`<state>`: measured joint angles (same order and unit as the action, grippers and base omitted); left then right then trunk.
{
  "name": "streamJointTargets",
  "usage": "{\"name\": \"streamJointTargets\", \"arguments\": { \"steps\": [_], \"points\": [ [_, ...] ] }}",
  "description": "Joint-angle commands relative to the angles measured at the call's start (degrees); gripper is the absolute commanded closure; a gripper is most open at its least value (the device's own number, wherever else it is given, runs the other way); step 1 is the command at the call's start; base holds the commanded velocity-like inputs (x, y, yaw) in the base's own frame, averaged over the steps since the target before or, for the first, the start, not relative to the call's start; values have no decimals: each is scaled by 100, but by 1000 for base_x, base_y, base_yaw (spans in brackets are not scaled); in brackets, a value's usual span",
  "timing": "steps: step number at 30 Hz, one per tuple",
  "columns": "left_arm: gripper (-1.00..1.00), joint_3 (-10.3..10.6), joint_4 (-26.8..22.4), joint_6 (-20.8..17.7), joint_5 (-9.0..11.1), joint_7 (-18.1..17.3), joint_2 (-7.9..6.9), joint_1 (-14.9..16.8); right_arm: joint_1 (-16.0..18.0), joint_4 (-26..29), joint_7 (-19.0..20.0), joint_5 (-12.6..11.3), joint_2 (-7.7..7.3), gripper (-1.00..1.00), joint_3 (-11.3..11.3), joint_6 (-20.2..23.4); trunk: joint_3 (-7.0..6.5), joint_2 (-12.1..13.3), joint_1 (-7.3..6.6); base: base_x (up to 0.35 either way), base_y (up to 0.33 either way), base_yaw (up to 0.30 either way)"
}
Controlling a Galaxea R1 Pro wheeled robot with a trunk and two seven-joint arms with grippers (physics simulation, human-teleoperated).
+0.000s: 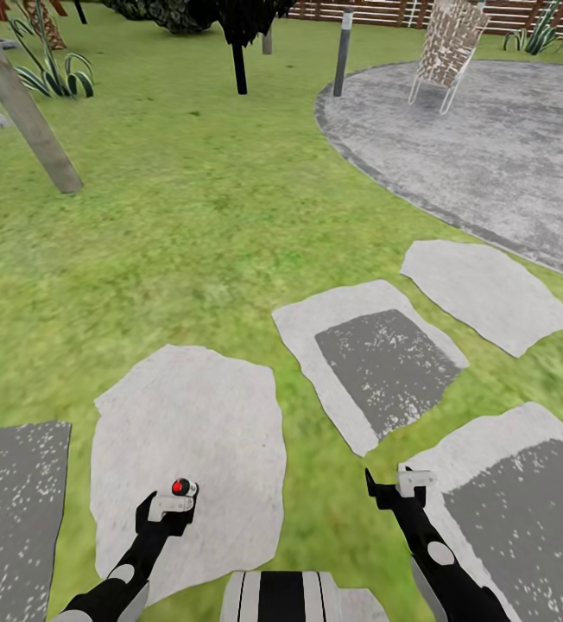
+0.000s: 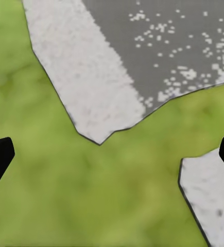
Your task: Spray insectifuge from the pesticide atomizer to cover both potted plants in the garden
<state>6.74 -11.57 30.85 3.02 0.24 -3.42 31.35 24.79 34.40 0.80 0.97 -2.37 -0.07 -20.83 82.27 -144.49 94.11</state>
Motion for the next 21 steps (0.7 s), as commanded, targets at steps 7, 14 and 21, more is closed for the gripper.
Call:
{"name": "streamJointTargets", "arguments": {
  "steps": [7,14,21],
  "points": [
    [-100,38,3,18,32,3,-2,3,5,-4,8,13,0,-100,-1,-17,-15,-1,-1,0,0,0],
    [-100,38,6,18,32,3,-1,3,1,-4,8,15,0,-100,-1,-17,-15,-1,-1,118,-93,0],
    [-100,39,6,20,32,3,-1,3,3,-4,8,13,0,-100,-1,-17,-15,-1,-1,18,-15,0]
  ]
}}
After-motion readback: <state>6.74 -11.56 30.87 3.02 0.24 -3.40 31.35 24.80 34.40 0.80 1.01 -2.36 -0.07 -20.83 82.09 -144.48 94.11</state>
